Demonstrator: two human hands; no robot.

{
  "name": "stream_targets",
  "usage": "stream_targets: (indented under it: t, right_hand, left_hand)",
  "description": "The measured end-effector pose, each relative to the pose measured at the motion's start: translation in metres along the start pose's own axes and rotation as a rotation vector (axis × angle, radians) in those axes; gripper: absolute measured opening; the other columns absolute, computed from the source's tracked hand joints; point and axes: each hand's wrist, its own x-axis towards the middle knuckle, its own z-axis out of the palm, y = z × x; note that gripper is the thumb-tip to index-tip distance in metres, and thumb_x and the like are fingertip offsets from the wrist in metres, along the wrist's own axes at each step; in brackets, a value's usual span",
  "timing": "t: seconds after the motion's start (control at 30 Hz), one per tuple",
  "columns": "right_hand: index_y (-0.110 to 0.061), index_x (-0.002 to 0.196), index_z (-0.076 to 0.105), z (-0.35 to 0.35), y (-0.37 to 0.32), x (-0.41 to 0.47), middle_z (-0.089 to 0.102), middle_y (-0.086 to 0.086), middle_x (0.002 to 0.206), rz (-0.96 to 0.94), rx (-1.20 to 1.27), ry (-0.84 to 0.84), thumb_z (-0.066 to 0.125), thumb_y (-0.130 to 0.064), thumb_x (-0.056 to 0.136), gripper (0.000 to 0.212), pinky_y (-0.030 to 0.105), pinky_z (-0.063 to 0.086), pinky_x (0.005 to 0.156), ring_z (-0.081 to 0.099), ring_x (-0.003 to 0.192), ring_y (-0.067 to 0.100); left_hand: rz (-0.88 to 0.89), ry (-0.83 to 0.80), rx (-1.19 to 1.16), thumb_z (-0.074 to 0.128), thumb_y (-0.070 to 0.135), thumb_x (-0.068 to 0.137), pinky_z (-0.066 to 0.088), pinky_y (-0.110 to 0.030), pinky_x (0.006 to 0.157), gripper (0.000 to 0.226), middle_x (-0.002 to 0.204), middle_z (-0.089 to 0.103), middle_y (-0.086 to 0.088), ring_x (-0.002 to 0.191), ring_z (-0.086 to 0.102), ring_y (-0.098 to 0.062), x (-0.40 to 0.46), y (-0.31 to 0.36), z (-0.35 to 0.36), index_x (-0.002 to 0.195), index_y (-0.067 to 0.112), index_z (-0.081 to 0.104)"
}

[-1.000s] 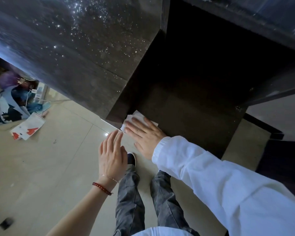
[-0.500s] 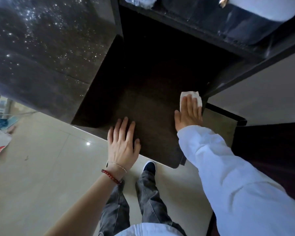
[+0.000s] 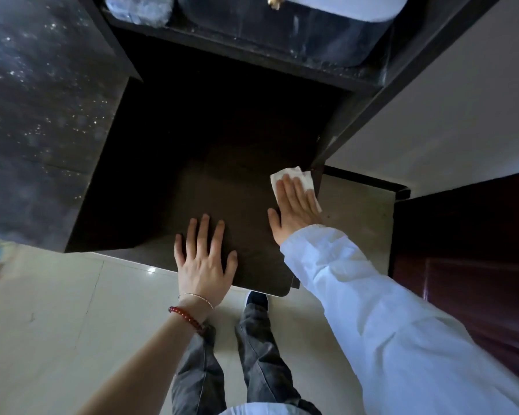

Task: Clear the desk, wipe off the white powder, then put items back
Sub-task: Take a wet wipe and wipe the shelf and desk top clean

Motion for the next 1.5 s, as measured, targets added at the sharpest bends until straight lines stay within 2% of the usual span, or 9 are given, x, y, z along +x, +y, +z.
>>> stream_targets:
  t: [0.3, 0.5, 0.63, 0.8, 0.9, 1.0, 1.17, 1.37, 1.5]
  right_hand:
    - [-0.005, 0.144, -0.003, -0.006, 0.000, 0.013, -0.004, 0.010, 0.155, 0.276, 0.172, 0.048, 0.032, -0.030, 0.096, 0.064, 0.037, -0.002, 0.116, -0.008, 0.142, 0.023]
    - [-0.004, 0.142, 0.021, 0.034, 0.006, -0.068, 0.022, 0.017, 0.150, -0.071, 0.020, 0.101, 0.033, -0.039, 0.086, 0.066, 0.045, 0.017, 0.113, 0.016, 0.140, 0.029]
    - [-0.007, 0.142, 0.019, 0.051, 0.030, -0.104, 0.018, 0.013, 0.152, -0.373, -0.090, 0.077, 0.035, -0.039, 0.084, 0.068, 0.040, 0.011, 0.112, 0.001, 0.141, 0.022]
    - [-0.004, 0.137, 0.032, 0.015, 0.046, -0.022, 0.036, 0.016, 0.144, -0.187, -0.014, 0.103, 0.026, -0.036, 0.085, 0.062, 0.044, 0.015, 0.114, 0.027, 0.136, 0.030]
    - [-0.002, 0.140, 0.027, 0.009, 0.042, -0.010, 0.026, 0.017, 0.148, -0.133, 0.062, 0.091, 0.025, -0.035, 0.085, 0.064, 0.043, 0.012, 0.113, 0.014, 0.138, 0.027]
    - [-0.007, 0.139, 0.029, 0.033, 0.032, -0.056, 0.036, 0.016, 0.144, -0.253, 0.024, 0.157, 0.033, -0.026, 0.083, 0.059, 0.048, 0.023, 0.112, 0.024, 0.137, 0.028]
    - [-0.011, 0.141, 0.026, 0.058, 0.022, -0.122, 0.027, 0.007, 0.147, -0.494, -0.068, 0.103, 0.033, -0.025, 0.086, 0.058, 0.041, 0.014, 0.112, 0.017, 0.139, 0.024]
    - [-0.013, 0.135, 0.034, 0.048, -0.008, -0.099, 0.043, 0.006, 0.142, -0.276, -0.016, 0.034, 0.036, -0.029, 0.080, 0.057, 0.037, 0.009, 0.112, 0.024, 0.134, 0.022]
    - [-0.012, 0.132, 0.036, 0.044, -0.061, -0.072, 0.049, 0.007, 0.137, -0.168, 0.040, 0.002, 0.034, -0.030, 0.078, 0.057, 0.038, 0.004, 0.110, 0.034, 0.131, 0.025]
  left_hand:
    - [-0.010, 0.004, 0.008, 0.030, 0.047, 0.083, 0.015, -0.053, 0.109, 0.061, 0.145, 0.033, -0.015, 0.135, 0.015, -0.028, 0.001, 0.002, 0.000, 0.136, 0.017, 0.034]
    - [0.003, 0.007, 0.018, 0.032, 0.046, 0.083, 0.011, -0.050, 0.108, 0.061, 0.144, 0.035, -0.016, 0.134, 0.017, -0.029, -0.001, 0.001, 0.001, 0.136, 0.016, 0.035]
    - [0.008, 0.007, 0.031, 0.032, 0.046, 0.083, 0.010, -0.048, 0.107, 0.061, 0.144, 0.037, -0.017, 0.134, 0.017, -0.029, 0.000, 0.002, -0.001, 0.135, 0.016, 0.036]
    - [-0.002, -0.017, 0.031, 0.028, 0.047, 0.084, 0.010, -0.050, 0.110, 0.062, 0.147, 0.032, -0.015, 0.136, 0.017, -0.030, 0.000, 0.002, -0.003, 0.138, 0.017, 0.034]
    - [-0.004, -0.030, 0.019, 0.028, 0.048, 0.084, 0.013, -0.052, 0.110, 0.063, 0.148, 0.030, -0.014, 0.137, 0.019, -0.031, 0.000, 0.002, -0.003, 0.138, 0.017, 0.034]
    - [0.004, -0.031, 0.016, 0.030, 0.047, 0.084, 0.017, -0.053, 0.109, 0.062, 0.146, 0.032, -0.015, 0.136, 0.021, -0.032, 0.000, 0.001, -0.003, 0.137, 0.017, 0.035]
    - [0.030, -0.046, 0.026, 0.031, 0.046, 0.083, 0.020, -0.054, 0.107, 0.061, 0.144, 0.036, -0.016, 0.134, 0.026, -0.034, 0.001, -0.001, -0.005, 0.136, 0.017, 0.037]
    - [0.088, -0.063, 0.077, 0.032, 0.035, 0.083, 0.034, -0.055, 0.099, 0.052, 0.136, 0.047, -0.018, 0.125, 0.043, -0.037, -0.007, -0.014, -0.020, 0.129, 0.015, 0.046]
    - [0.004, -0.087, 0.092, 0.031, 0.032, 0.083, 0.036, -0.055, 0.098, 0.050, 0.133, 0.050, -0.018, 0.123, 0.045, -0.038, -0.025, -0.041, -0.027, 0.127, 0.016, 0.048]
